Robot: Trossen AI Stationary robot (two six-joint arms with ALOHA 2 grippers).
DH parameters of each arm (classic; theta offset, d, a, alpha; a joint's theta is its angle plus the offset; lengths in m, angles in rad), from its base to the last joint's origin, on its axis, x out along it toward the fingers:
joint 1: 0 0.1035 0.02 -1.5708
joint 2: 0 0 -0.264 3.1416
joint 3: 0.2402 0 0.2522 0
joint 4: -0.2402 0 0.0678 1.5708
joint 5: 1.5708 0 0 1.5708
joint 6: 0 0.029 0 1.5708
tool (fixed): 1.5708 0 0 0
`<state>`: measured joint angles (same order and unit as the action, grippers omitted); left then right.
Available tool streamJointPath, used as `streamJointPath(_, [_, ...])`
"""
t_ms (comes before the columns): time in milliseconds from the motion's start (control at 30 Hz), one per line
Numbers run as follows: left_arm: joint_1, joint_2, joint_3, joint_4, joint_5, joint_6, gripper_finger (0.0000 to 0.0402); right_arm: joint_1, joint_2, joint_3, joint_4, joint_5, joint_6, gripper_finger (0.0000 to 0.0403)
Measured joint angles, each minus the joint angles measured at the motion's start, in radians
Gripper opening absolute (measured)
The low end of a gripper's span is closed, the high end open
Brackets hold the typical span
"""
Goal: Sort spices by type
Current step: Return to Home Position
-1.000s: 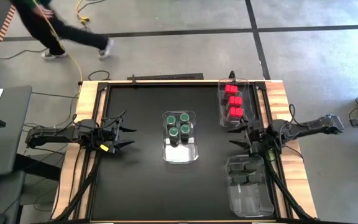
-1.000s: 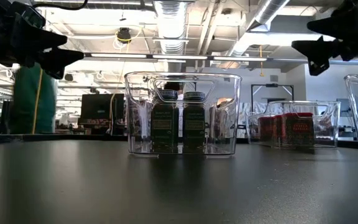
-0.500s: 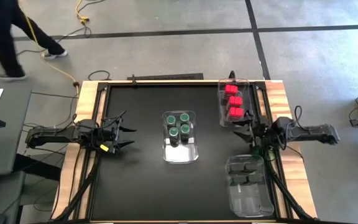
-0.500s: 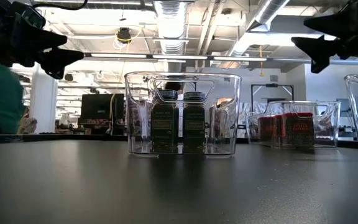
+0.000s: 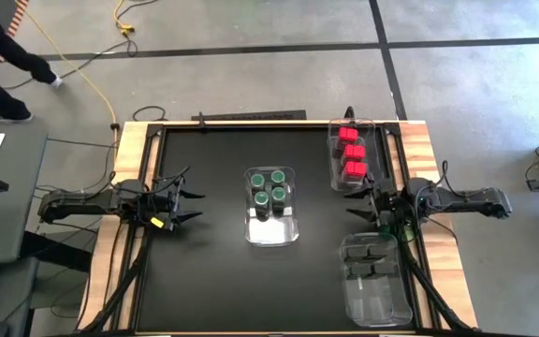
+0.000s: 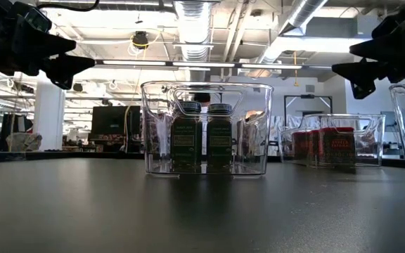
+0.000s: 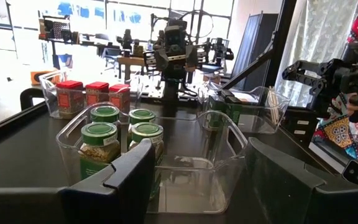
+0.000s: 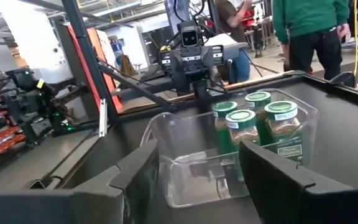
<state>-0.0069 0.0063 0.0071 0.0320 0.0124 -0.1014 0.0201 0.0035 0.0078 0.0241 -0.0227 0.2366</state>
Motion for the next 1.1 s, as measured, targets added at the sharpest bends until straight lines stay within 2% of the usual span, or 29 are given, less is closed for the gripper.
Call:
streamJointPath(400, [0.000, 0.000, 0.000, 0.000, 0.000, 0.000, 0.0238, -0.002, 0.011, 0.000, -0.010, -0.002, -0.001, 0.0249])
streamJointPath(800, [0.000, 0.000, 0.000, 0.000, 0.000, 0.000, 0.0238, -0.002, 0.119, 0.000, -0.014, -0.003, 0.000, 0.0249])
streamJointPath(1100, [0.000, 0.000, 0.000, 0.000, 0.000, 0.000, 0.0238, -0.002, 0.148, 0.000, -0.014, -0.004, 0.000, 0.0249])
